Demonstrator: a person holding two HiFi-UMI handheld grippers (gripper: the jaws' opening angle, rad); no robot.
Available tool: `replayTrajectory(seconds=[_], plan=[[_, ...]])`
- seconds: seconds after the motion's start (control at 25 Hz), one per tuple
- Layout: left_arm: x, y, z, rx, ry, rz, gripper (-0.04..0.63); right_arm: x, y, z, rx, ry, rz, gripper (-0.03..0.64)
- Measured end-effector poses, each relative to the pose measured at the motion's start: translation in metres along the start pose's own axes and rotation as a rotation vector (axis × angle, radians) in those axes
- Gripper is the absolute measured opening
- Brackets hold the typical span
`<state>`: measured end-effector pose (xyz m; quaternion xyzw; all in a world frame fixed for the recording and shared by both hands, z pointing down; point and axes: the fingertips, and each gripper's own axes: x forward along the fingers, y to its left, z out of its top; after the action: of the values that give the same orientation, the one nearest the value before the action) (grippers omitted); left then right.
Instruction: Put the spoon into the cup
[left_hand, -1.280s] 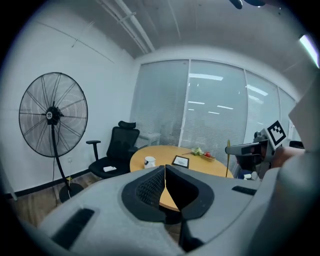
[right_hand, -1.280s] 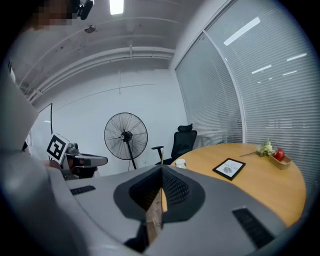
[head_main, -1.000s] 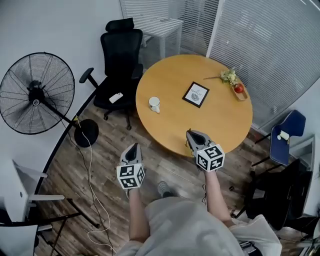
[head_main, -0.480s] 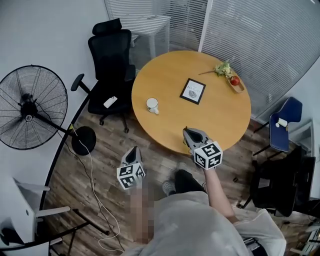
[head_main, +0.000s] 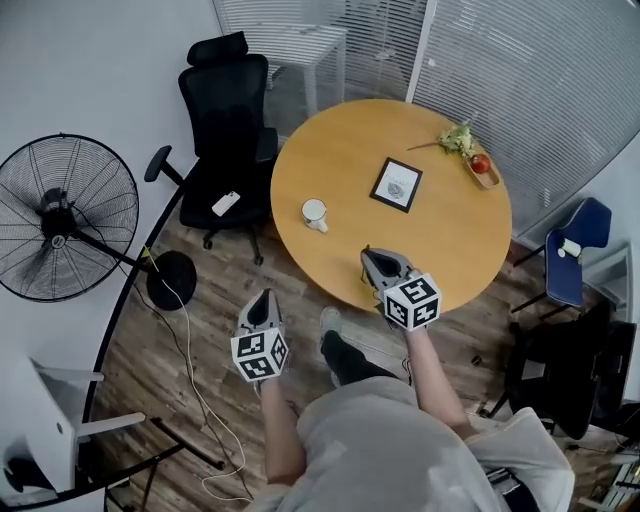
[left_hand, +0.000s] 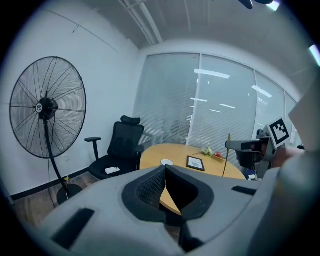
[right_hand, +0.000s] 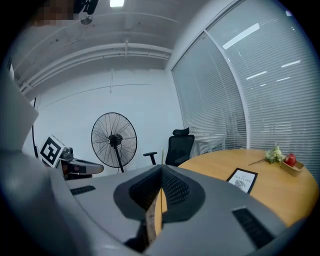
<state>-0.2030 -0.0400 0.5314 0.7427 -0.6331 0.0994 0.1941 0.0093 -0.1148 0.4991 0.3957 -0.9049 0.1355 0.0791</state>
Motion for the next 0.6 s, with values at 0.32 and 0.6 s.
replayTrajectory(seconds=[0.32,0.6], plan=[[0.026,0.039,0.018,-0.014,0.011,0.038,0.009,0.054,-0.005,0.014,0.015,0.006,0.023,-0.003],[0.058,0.064,0.056,0.0,-0.006,0.067,0.009,0.095,-0.022,0.039,0.033,-0.015,0.034,-0.003]])
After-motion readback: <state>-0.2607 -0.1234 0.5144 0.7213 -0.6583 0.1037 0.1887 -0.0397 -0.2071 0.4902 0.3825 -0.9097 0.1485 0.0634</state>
